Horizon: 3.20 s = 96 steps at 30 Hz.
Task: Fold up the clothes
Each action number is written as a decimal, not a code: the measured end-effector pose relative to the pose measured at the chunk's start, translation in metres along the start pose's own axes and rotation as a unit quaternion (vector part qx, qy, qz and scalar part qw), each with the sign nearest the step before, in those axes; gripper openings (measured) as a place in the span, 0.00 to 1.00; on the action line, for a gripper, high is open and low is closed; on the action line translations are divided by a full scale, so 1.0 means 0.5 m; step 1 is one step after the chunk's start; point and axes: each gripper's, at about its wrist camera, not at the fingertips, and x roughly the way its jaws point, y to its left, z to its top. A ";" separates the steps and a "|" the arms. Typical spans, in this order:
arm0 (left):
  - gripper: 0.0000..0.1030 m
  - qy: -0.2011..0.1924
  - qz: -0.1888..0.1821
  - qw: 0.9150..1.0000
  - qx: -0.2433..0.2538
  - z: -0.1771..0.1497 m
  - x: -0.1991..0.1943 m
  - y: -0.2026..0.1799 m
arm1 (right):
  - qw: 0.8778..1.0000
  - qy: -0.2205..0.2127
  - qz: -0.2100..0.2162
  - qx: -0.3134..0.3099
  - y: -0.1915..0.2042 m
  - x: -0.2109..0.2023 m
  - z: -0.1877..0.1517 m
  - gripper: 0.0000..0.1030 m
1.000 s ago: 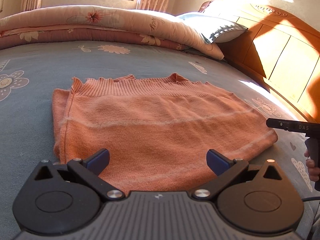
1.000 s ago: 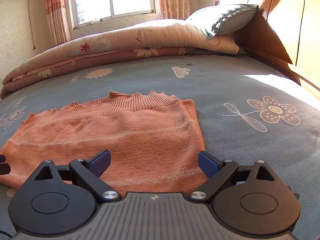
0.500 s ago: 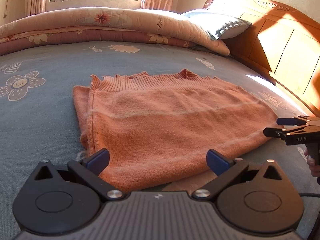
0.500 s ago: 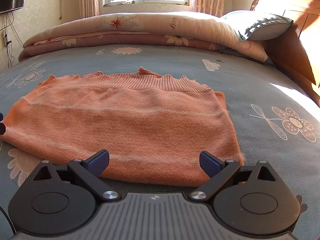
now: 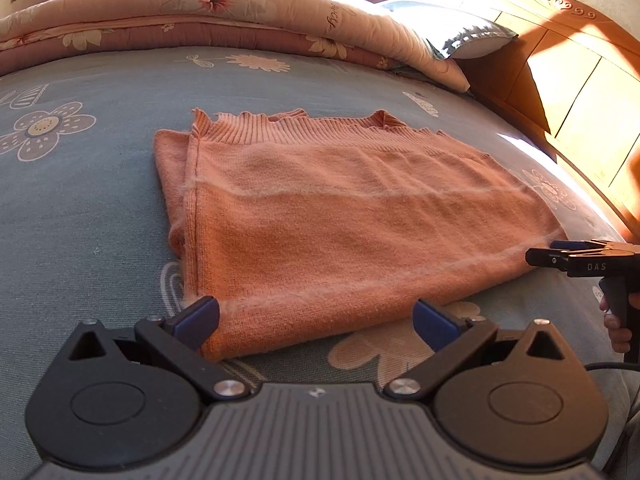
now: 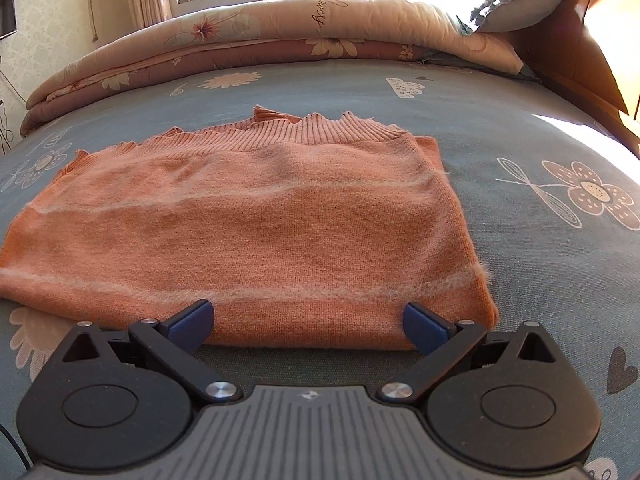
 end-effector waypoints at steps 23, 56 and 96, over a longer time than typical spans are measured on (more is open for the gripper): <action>0.99 -0.074 -0.067 0.978 -0.182 0.019 -0.035 0.106 | 1.000 0.002 -0.009 -0.017 0.007 0.010 -0.006 1.00; 0.99 -0.107 -0.059 0.979 -0.164 0.053 0.062 0.093 | 0.999 -0.005 -0.015 -0.039 0.013 0.014 -0.017 1.00; 0.99 -0.154 -0.008 0.973 -0.173 0.167 -0.012 0.136 | 0.997 0.049 -0.013 -0.058 0.018 0.016 0.000 1.00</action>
